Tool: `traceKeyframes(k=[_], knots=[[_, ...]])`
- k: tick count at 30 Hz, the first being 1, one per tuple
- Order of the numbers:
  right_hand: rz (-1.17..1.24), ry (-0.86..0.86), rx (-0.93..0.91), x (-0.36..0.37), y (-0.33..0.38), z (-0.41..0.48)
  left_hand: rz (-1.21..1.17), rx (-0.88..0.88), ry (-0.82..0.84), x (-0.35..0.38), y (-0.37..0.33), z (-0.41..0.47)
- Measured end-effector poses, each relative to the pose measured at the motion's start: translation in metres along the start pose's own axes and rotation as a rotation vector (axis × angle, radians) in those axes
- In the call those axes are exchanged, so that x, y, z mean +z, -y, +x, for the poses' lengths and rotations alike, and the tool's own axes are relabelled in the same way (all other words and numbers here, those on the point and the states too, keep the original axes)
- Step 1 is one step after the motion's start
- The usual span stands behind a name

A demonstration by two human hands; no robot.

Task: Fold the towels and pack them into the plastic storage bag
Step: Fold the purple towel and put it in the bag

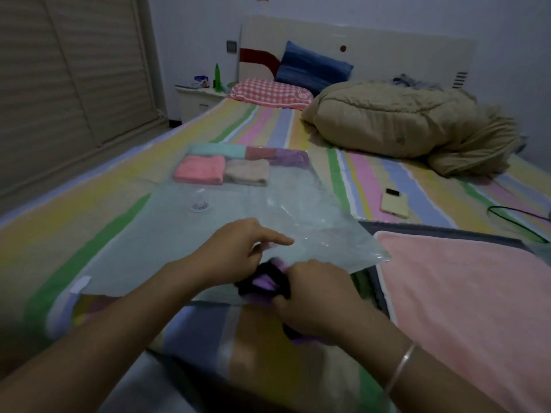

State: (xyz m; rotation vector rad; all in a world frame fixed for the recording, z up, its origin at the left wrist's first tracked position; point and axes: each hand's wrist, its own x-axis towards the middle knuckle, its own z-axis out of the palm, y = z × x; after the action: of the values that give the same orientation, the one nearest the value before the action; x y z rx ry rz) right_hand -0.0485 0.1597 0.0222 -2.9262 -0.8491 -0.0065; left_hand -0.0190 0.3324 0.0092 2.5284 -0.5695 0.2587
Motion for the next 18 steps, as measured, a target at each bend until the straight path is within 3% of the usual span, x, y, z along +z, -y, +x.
traceKeyframes(k=[5,7,9,12,13,15,16,18], knots=[[-0.042,-0.112,0.154,0.014,-0.004,0.069,0.020,0.044,-0.145,-0.013,-0.006,0.002],[0.047,-0.167,0.239,0.026,-0.010,0.100,-0.056,0.033,-0.202,-0.019,-0.006,0.006],[0.234,-0.139,0.307,0.035,-0.021,0.121,-0.221,-0.004,-0.139,-0.023,-0.009,0.011],[0.491,0.056,0.357,0.035,-0.039,0.141,-0.466,-0.109,0.132,-0.032,-0.007,0.019],[0.483,0.027,0.391,0.038,-0.047,0.151,-0.520,-0.141,0.259,-0.037,-0.003,0.023],[0.406,-0.201,0.445,0.047,-0.058,0.175,-0.630,-0.196,0.445,-0.048,0.011,0.034],[0.399,-0.297,0.460,0.052,-0.059,0.185,-0.666,-0.213,0.439,-0.051,0.019,0.043],[0.417,-0.381,0.502,0.065,-0.062,0.206,-0.709,-0.303,0.204,-0.051,0.040,0.069]])
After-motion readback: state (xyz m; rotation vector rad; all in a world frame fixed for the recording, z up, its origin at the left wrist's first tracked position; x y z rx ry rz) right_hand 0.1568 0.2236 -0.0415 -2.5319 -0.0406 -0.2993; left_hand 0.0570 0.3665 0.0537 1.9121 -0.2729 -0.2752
